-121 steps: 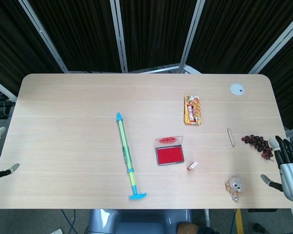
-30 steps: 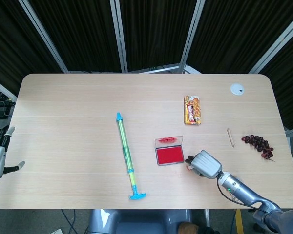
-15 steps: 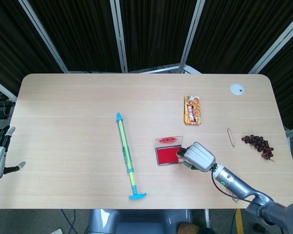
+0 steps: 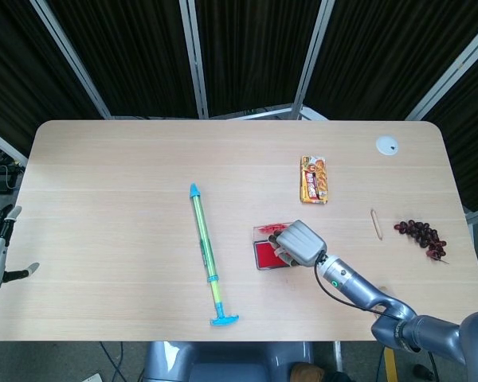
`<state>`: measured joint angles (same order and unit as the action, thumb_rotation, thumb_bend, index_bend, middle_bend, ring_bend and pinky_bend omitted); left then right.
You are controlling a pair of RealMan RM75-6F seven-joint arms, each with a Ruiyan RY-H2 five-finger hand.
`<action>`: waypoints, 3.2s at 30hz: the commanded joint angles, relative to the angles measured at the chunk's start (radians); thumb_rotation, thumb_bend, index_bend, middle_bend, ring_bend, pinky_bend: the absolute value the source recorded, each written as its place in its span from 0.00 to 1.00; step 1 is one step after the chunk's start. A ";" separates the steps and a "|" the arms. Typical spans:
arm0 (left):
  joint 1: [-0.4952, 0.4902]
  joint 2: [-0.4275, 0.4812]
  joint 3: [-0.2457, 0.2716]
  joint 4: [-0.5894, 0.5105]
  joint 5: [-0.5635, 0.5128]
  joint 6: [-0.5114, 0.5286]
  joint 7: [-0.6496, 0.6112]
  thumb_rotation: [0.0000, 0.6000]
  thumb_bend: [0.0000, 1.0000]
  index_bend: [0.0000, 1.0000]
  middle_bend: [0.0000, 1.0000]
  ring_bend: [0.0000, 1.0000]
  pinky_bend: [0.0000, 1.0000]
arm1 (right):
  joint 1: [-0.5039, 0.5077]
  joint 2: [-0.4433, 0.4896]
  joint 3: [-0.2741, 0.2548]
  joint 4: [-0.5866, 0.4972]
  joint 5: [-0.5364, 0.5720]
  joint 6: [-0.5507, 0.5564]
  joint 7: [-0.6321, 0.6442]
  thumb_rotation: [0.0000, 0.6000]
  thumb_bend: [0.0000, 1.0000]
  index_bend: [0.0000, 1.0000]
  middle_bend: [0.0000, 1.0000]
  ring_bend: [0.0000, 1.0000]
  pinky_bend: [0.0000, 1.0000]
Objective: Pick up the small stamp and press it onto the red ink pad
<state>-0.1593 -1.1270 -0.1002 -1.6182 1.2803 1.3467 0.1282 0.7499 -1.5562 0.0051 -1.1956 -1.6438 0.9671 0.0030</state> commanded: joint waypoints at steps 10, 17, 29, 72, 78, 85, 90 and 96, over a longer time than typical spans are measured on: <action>-0.005 0.000 -0.002 0.008 -0.008 -0.010 -0.007 1.00 0.00 0.00 0.00 0.00 0.00 | 0.008 -0.044 -0.014 0.050 0.014 -0.025 -0.002 1.00 0.52 0.53 0.55 0.80 0.96; -0.006 0.000 -0.002 0.005 -0.007 -0.008 -0.006 1.00 0.00 0.00 0.00 0.00 0.00 | 0.007 -0.055 -0.017 0.062 0.022 -0.030 -0.007 1.00 0.52 0.53 0.55 0.80 0.96; -0.007 -0.001 -0.002 0.007 -0.011 -0.011 -0.006 1.00 0.00 0.00 0.00 0.00 0.00 | 0.006 -0.081 -0.033 0.085 0.037 -0.060 -0.028 1.00 0.54 0.53 0.55 0.80 0.96; 0.003 0.019 0.014 -0.034 0.031 0.013 -0.015 1.00 0.00 0.00 0.00 0.00 0.00 | -0.131 0.063 -0.152 -0.045 -0.087 0.118 0.037 1.00 0.54 0.51 0.56 0.80 0.96; 0.005 0.018 0.012 -0.028 0.026 0.012 -0.022 1.00 0.00 0.00 0.00 0.00 0.00 | -0.136 0.044 -0.156 -0.014 -0.096 0.118 0.041 1.00 0.49 0.49 0.55 0.80 0.96; 0.003 0.019 0.012 -0.032 0.026 0.011 -0.019 1.00 0.00 0.00 0.00 0.00 0.00 | -0.141 0.034 -0.162 0.008 -0.106 0.120 0.049 1.00 0.39 0.45 0.52 0.80 0.96; 0.002 0.017 0.012 -0.029 0.025 0.009 -0.020 1.00 0.00 0.00 0.00 0.00 0.00 | -0.141 0.033 -0.162 0.014 -0.107 0.119 0.052 1.00 0.32 0.42 0.48 0.80 0.96; 0.003 0.019 0.012 -0.033 0.025 0.010 -0.019 1.00 0.00 0.00 0.00 0.00 0.00 | -0.143 0.037 -0.165 0.011 -0.114 0.124 0.055 1.00 0.30 0.41 0.46 0.80 0.96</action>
<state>-0.1566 -1.1080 -0.0878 -1.6506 1.3056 1.3569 0.1095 0.6072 -1.5197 -0.1594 -1.1845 -1.7575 1.0904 0.0574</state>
